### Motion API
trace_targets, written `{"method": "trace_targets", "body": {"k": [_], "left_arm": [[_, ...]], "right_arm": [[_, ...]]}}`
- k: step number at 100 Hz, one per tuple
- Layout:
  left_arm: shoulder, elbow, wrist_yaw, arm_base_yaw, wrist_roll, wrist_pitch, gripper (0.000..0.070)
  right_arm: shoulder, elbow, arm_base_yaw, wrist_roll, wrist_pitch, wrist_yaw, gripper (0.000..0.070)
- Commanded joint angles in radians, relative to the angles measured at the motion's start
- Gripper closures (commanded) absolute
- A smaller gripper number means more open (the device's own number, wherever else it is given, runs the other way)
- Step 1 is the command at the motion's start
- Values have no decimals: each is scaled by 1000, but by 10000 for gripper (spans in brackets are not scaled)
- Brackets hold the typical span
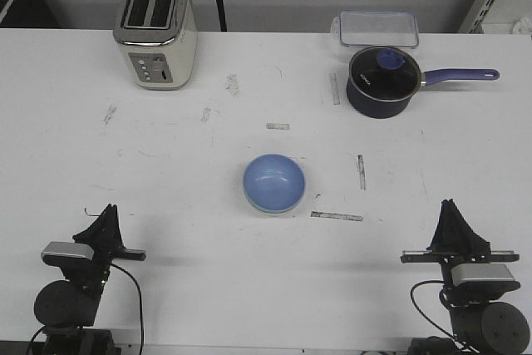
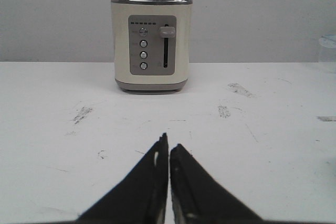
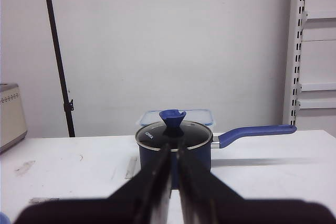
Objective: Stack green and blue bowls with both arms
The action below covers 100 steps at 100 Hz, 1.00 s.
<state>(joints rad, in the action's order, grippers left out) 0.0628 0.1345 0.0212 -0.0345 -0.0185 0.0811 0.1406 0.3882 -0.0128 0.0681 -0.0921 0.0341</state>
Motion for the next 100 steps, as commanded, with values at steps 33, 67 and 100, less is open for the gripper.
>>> {"method": "trace_targets", "body": {"k": [33,67,100], "left_arm": [[-31,-109,-51,5,15,120,699],[-60,-122,-39,10,54,97,699],[-60,-123,-21,10,63,100,699]], "right_arm": [[-3,4,-1,10,11,1,688],[-3,4,-1,10,11,1,688],[-3,4,-1,10,11,1,688]]}}
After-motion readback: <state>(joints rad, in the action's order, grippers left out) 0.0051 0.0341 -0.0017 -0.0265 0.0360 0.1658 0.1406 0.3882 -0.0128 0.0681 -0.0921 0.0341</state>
